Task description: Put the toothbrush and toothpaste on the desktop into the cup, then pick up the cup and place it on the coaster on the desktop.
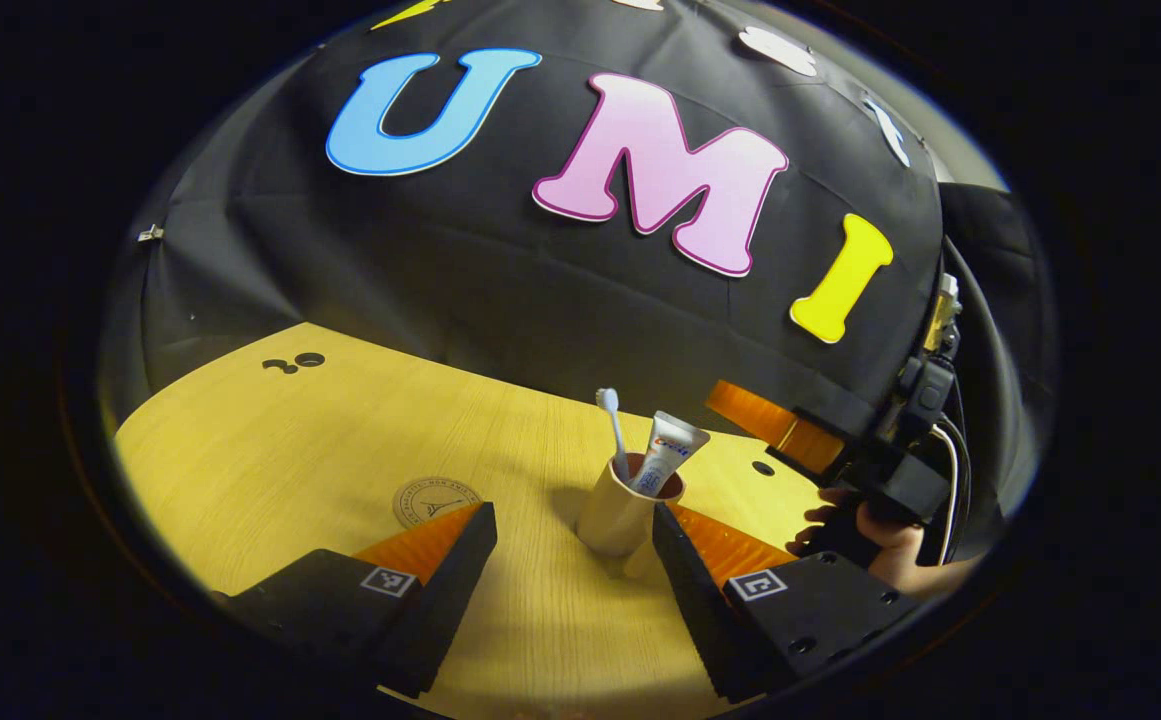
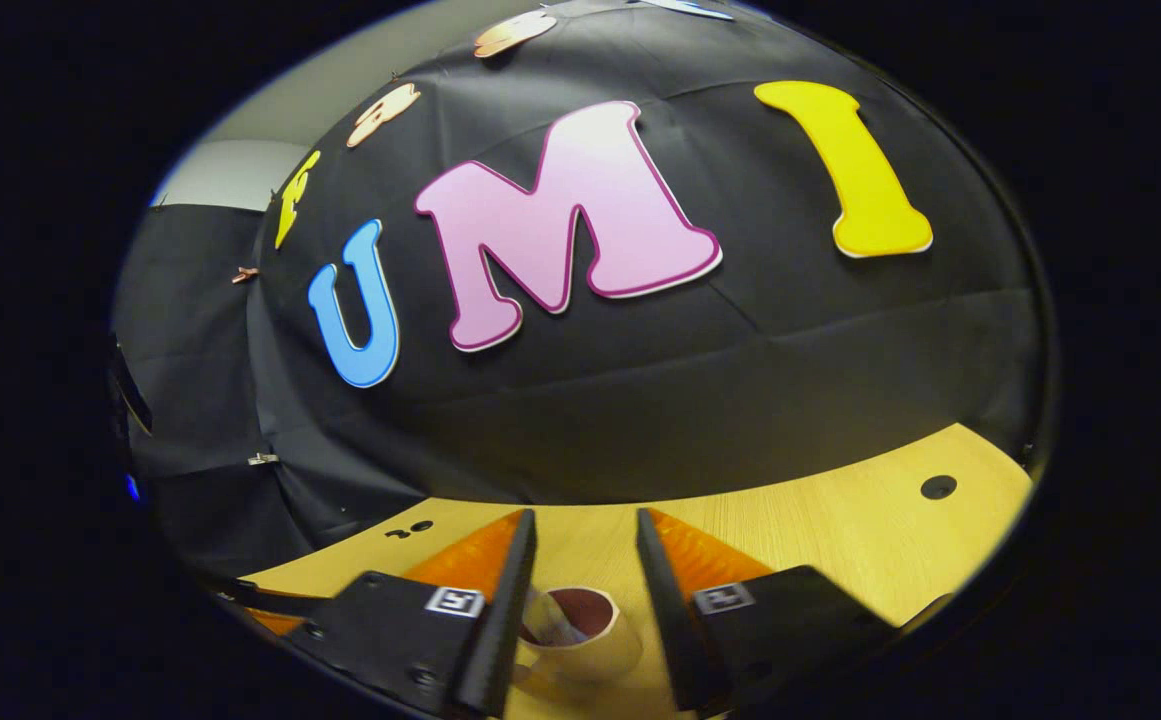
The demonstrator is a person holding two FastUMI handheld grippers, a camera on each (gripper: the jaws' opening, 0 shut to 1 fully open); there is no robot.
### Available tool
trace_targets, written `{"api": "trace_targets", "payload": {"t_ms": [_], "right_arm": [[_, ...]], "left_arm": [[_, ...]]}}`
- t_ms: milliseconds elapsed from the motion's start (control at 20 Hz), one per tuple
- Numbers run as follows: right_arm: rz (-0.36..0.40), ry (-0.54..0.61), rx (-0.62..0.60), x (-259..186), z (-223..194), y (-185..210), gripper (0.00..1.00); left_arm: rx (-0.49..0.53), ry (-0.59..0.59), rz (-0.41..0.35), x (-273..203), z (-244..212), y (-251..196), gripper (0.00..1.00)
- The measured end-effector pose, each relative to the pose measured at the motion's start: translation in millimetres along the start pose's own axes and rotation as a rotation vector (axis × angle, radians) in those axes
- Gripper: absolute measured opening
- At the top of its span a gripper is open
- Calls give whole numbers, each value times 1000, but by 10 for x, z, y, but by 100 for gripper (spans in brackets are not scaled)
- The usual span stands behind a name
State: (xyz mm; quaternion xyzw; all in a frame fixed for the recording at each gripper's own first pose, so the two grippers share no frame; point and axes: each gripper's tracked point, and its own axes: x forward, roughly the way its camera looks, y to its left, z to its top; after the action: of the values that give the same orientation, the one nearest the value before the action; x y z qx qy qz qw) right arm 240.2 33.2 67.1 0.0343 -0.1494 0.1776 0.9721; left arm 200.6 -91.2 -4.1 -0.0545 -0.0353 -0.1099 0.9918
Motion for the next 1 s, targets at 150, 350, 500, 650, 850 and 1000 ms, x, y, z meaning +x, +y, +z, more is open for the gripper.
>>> {"api": "trace_targets", "payload": {"t_ms": [150,350,500,650,850,1000], "right_arm": [[-7,52,41,-166,92,59,79],[-54,185,78,-242,12,86,95],[-82,290,128,-256,-85,137,96],[-122,399,187,-262,-227,172,97],[-191,589,268,-302,-573,195,98],[-251,702,280,-345,-825,167,98]], "left_arm": [[-18,-18,16,-101,66,40,97],[-61,-26,51,-295,86,167,98],[-84,-32,104,-475,79,358,97],[-108,-37,154,-685,100,569,98],[-147,-38,211,-982,88,866,98],[-123,-47,246,-1196,100,1026,98]]}}
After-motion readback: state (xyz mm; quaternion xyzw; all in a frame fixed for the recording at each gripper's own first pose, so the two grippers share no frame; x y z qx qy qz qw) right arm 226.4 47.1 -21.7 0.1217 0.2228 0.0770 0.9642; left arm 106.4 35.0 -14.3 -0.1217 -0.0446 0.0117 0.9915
